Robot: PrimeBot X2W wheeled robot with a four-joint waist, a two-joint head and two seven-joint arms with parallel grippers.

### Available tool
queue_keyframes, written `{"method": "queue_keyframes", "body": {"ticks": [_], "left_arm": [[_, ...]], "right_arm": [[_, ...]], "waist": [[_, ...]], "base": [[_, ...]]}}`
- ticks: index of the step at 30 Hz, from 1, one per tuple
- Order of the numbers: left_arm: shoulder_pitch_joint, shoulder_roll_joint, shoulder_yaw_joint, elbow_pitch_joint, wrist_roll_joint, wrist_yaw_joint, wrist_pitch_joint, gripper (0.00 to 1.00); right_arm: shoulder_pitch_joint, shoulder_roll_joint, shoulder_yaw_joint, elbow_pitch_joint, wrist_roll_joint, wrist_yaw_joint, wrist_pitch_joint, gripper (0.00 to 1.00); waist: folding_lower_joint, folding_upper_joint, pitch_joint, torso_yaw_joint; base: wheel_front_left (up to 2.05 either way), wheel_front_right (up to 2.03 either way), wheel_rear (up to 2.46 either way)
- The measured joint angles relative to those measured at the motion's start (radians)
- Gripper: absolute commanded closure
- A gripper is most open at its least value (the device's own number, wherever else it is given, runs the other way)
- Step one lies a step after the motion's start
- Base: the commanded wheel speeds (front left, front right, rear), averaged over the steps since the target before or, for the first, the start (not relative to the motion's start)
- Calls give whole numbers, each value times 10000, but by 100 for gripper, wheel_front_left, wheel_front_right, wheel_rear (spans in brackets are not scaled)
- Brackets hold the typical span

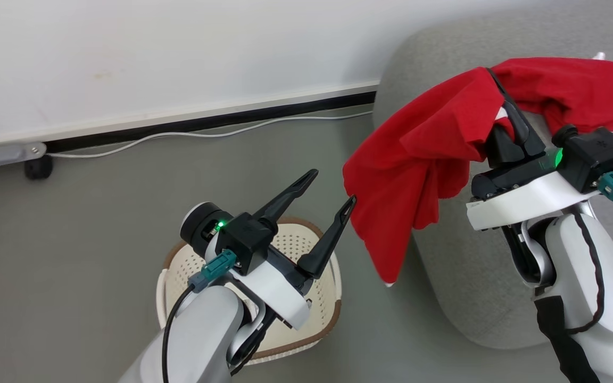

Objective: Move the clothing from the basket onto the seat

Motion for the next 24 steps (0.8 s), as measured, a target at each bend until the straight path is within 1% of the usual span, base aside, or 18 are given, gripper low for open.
{"method": "queue_keyframes", "body": {"ticks": [5,16,19,22,24], "left_arm": [[121,48,-238,-36,-128,0,0,0],[373,136,-355,-336,-140,0,0,0],[412,123,-546,-368,-140,0,0,0],[410,144,-755,-435,-142,-2,0,0],[410,267,-878,-449,-144,-10,0,0]], "right_arm": [[116,-15,-134,-278,8,0,0,100],[483,-138,-472,-953,94,0,0,100],[731,-303,-972,-1235,94,0,0,100],[877,-489,-1459,-1440,75,0,-2,100],[875,-535,-1756,-1586,-23,0,0,100]], "waist": [[0,0,-104,-954],[-1,0,-192,-3077],[0,0,-122,-3439],[0,0,111,-3547],[0,0,286,-3583]], "base": [[0,0,0],[0,0,0],[0,0,0],[0,0,0],[0,0,0]]}}
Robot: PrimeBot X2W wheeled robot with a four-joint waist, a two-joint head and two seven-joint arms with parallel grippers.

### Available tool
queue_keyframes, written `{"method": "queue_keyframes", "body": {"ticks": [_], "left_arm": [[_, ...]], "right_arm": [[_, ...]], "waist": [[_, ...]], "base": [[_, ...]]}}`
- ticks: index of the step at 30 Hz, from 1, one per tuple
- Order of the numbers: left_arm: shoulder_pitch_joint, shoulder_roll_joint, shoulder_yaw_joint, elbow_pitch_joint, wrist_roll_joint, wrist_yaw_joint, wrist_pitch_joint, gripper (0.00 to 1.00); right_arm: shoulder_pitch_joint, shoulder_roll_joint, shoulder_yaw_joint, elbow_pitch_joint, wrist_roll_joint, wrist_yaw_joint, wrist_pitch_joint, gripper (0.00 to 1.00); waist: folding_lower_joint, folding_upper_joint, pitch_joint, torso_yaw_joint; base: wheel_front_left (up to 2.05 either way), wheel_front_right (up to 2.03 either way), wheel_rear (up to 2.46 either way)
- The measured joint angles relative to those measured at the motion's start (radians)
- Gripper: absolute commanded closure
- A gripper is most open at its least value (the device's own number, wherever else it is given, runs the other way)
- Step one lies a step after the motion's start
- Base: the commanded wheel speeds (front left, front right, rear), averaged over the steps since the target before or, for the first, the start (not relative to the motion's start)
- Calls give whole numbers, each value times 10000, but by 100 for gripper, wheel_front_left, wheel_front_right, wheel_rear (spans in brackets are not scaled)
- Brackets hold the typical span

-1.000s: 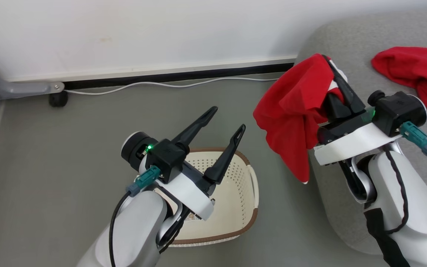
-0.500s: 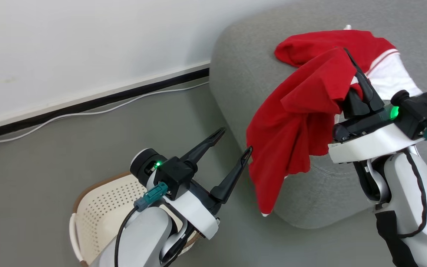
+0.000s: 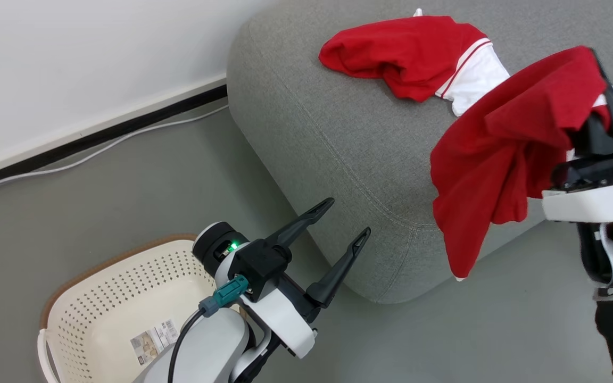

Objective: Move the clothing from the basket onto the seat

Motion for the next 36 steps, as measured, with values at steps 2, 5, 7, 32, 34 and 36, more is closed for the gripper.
{"method": "queue_keyframes", "body": {"ticks": [2,5,7,32,34,36], "left_arm": [[-1,198,-36,-42,-33,-4,0,0],[-4,370,-102,-121,-73,-4,0,0],[-10,497,-132,-155,-73,-4,0,0],[-1442,2598,-1572,-817,-334,-4,192,0],[-1445,2709,-1593,-813,-337,-4,190,0],[-1445,2757,-1616,-811,-337,-4,190,0]], "right_arm": [[-120,-130,-550,-82,-63,0,0,100],[-529,-336,-1045,-4,-138,0,-2,100],[-929,-412,-1329,119,-224,0,-2,100],[-6956,-2245,-5300,3463,-3053,4,102,100],[-7481,-2416,-5745,3614,-3381,4,109,100],[-7695,-2485,-5973,3655,-3555,6,171,100]], "waist": [[0,0,305,-34],[0,0,669,-59],[0,0,941,-67],[0,-1,4971,1073],[0,0,5220,1231],[0,0,5346,1311]], "base": [[0,0,0],[0,0,0],[0,0,0],[0,0,0],[0,0,0],[0,0,0]]}}
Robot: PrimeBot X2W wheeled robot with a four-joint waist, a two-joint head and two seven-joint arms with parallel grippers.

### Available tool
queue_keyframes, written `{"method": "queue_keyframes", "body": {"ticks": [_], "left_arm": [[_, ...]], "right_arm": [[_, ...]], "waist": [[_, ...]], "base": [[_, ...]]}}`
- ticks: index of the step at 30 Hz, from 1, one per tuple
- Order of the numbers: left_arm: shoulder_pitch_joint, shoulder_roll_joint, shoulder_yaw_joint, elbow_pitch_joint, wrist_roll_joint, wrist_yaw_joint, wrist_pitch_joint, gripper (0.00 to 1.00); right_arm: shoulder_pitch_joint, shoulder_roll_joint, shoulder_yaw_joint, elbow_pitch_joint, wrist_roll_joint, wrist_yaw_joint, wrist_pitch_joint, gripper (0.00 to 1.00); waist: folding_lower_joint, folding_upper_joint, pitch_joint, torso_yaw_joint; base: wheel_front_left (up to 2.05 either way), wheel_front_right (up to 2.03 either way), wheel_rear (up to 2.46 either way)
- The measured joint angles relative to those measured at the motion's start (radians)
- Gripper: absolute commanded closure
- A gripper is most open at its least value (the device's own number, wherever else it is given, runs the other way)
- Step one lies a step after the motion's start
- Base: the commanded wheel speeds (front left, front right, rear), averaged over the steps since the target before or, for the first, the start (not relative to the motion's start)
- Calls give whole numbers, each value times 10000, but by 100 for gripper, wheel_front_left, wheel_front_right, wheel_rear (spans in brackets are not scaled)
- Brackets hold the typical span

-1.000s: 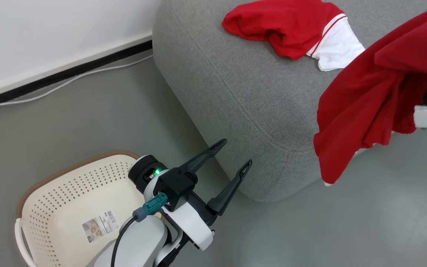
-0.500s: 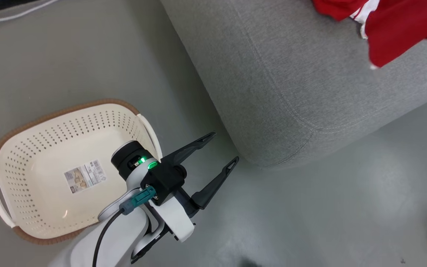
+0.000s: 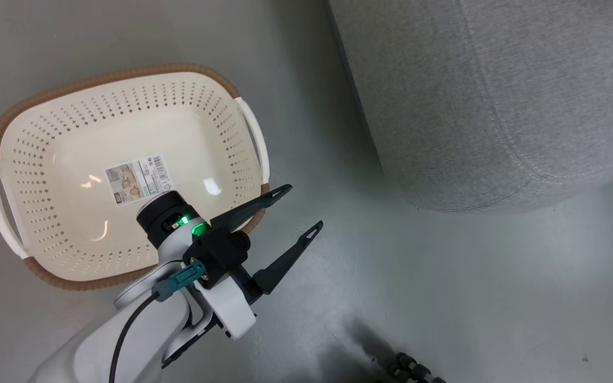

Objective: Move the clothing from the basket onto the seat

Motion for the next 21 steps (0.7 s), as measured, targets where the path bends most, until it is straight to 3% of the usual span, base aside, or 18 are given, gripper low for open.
{"method": "queue_keyframes", "body": {"ticks": [9,13,17,21], "left_arm": [[-107,153,-201,184,-82,0,-73,0],[-244,159,-234,278,-82,0,-113,0],[-393,180,-173,341,-84,0,-119,0],[-533,238,-125,347,-81,0,-159,0]], "right_arm": [[-1322,67,-2057,-393,-2103,10,456,100],[-1492,685,-2380,-464,-2690,10,786,100],[-1435,1281,-2439,-290,-2656,12,1164,100],[-1066,1367,-2765,585,-2452,12,1097,100]], "waist": [[0,0,946,792],[0,0,1334,1073],[0,0,1634,1260],[0,0,1886,1333]], "base": [[0,0,0],[0,0,0],[0,0,0],[0,0,0]]}}
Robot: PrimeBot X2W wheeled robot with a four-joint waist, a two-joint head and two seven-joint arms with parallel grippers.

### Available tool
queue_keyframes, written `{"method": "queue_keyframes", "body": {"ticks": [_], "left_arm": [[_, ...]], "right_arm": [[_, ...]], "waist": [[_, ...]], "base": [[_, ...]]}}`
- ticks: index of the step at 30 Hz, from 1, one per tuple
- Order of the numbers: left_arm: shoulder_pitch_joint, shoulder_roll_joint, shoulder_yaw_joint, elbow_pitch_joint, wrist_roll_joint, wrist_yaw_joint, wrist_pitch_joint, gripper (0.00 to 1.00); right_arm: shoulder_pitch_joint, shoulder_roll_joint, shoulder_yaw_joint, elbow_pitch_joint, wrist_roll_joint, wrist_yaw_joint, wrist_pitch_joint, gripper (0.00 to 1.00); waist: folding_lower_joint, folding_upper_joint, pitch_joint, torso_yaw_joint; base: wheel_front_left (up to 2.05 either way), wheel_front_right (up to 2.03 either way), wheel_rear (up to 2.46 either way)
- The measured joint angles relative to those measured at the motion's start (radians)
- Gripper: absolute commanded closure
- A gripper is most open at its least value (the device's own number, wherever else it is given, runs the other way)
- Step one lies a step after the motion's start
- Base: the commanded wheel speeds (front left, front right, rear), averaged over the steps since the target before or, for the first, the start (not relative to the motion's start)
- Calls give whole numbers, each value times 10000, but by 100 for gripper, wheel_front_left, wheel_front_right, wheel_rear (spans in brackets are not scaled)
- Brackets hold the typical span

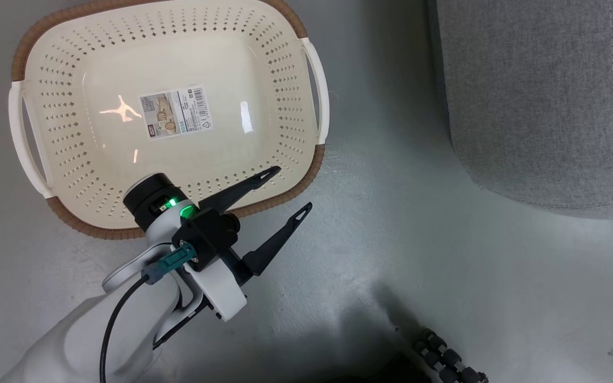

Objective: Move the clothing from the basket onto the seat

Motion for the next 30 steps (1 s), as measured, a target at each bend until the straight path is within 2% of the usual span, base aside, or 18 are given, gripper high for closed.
{"method": "queue_keyframes", "body": {"ticks": [8,15,16,17,21,30], "left_arm": [[-50,-25,4,33,-6,0,-29,0],[-190,-86,146,10,-94,0,-29,0],[-202,-102,174,2,-96,0,-31,0],[-202,-130,173,2,-105,0,-29,0],[-202,-307,165,-15,-173,0,-31,0],[-148,-941,458,44,-186,0,-31,0]], "right_arm": [[705,-98,-918,3120,291,0,-920,100],[700,-604,-669,4462,765,0,-1197,100],[702,-619,-485,4460,899,0,-1200,57],[704,-598,-303,4391,1055,0,-1212,0],[935,-562,600,3866,1749,0,-1256,0],[2734,-734,2495,2940,3064,0,-1267,0]], "waist": [[0,0,47,26],[0,0,-90,107],[0,0,-115,124],[0,0,-160,142],[0,0,-410,239],[0,0,-1384,570]], "base": [[0,0,0],[0,0,0],[0,0,0],[0,0,0],[0,0,0],[0,0,0]]}}
